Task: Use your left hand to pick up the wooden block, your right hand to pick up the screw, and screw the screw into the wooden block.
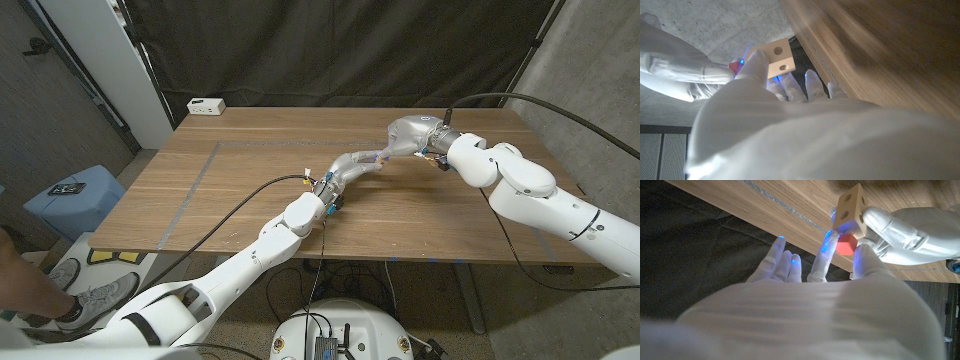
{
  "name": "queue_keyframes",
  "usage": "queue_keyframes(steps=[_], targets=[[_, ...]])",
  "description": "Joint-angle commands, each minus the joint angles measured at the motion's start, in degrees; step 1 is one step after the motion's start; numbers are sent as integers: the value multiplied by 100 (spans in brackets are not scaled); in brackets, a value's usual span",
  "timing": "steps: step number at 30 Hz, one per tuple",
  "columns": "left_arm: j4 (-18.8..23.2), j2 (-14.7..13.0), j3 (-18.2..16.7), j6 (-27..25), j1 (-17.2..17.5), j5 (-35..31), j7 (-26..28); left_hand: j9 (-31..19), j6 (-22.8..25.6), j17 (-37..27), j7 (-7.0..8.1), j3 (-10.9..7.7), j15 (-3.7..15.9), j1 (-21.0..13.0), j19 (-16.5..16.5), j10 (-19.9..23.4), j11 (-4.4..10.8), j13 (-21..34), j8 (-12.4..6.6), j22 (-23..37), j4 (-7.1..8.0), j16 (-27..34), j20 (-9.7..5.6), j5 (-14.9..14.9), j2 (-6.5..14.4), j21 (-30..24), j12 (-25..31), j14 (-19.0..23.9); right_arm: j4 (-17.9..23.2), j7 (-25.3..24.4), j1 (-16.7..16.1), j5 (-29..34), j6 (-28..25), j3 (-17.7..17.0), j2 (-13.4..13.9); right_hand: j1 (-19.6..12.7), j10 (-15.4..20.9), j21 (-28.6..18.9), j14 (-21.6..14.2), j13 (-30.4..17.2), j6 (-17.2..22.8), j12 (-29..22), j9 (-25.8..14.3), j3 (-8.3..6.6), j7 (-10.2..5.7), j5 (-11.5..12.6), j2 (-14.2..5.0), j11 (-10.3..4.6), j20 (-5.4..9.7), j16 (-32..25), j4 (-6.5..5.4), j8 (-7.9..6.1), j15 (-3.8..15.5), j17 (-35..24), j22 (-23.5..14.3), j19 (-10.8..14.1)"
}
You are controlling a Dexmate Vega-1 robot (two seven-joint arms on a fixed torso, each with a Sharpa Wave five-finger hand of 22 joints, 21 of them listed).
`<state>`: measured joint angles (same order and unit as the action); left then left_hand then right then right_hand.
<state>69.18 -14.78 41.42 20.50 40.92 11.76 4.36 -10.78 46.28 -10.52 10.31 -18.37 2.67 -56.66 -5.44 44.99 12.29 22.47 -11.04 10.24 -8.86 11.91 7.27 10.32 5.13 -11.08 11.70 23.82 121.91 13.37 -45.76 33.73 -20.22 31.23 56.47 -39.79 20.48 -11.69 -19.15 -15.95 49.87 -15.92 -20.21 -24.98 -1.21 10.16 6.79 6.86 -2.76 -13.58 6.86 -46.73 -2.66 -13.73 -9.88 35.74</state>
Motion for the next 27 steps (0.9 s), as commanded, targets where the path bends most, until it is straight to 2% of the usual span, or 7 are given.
queue_keyframes(steps=[1, 8, 27], targets=[[-67, 32, 9, 10, -33, 11, -14, -10, 60, -18, 7, -26, 391, -18, -7, 31, 4, 13, -32, 16, 5, 5, 52, 39, 58, -54, 46, 14, -66, -48, 16, 0, -13, 16, -70, 87, 107, -12, -67, -10, 132, -47, -50, 38, 14, -13, -33, -4, -20, -46, -12, -93, -3, -11, -7, 45], [-69, 33, 13, -8, -41, 13, -18, -10, 54, -18, 10, -28, 394, -18, -7, 31, 3, 12, -30, 16, 5, 5, 59, 40, 59, -53, 45, 11, -100, -111, 21, -30, -52, 28, -143, 214, 216, -15, -115, 7, 382, -69, -124, 103, 41, -18, -62, -11, -13, -52, -51, -254, -4, -15, -8, 96], [15, 9, 21, -26, -9, 1, -6, -9, 29, -17, -14, -38, 386, -17, -10, 23, 2, 14, -20, 17, 5, 3, 55, 43, 67, -55, 45, 9, -19, -255, 5, 202, -438, 147, -294, 551, 563, -31, -391, 66, 1200, -140, 128, 294, 145, -11, -95, -51, 1, -110, -112, -464, 55, -16, -11, 296]])
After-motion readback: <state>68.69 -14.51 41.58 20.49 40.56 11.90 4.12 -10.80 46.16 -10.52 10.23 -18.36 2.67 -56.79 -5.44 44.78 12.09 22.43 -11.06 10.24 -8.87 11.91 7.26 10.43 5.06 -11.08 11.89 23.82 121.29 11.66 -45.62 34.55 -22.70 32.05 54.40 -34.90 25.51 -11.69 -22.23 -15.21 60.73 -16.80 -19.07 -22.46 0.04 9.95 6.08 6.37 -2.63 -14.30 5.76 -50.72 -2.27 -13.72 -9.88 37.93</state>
